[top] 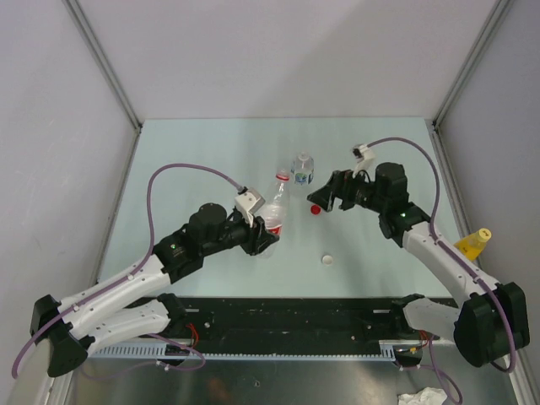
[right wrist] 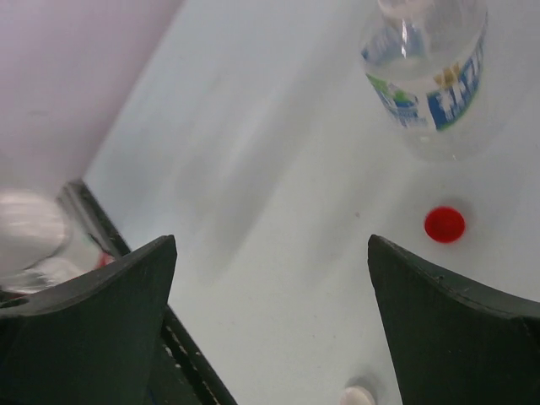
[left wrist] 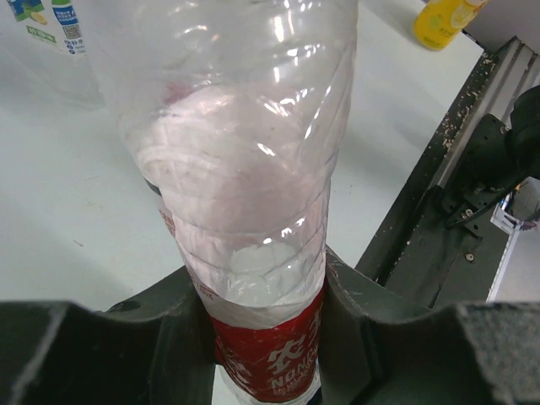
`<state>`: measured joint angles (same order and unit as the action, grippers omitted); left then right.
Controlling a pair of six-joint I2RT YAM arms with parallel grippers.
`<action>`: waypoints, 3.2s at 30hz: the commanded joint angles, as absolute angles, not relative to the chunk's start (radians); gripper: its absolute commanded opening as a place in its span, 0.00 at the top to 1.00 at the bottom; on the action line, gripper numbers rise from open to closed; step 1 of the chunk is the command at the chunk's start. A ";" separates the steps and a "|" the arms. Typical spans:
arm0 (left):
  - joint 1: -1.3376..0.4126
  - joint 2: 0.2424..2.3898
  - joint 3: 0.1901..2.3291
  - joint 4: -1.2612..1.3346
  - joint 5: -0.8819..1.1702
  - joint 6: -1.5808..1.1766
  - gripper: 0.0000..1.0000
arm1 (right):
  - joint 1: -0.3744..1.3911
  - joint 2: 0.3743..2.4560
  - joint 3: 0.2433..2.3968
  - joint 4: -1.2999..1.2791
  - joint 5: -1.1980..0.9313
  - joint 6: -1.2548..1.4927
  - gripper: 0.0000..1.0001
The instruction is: Unscrew the bottle caps
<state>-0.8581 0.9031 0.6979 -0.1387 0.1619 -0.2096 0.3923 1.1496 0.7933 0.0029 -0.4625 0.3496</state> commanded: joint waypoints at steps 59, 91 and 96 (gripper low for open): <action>-0.977 0.918 0.838 -0.126 0.186 -0.091 0.01 | 0.385 1.089 0.898 0.538 -0.989 0.735 1.00; -0.978 0.877 0.815 -0.126 0.101 -0.099 0.01 | 0.506 0.885 0.977 -0.090 0.138 0.156 1.00; -0.977 0.887 0.819 -0.126 0.093 -0.094 0.01 | 0.519 0.894 0.977 -0.064 0.171 0.128 1.00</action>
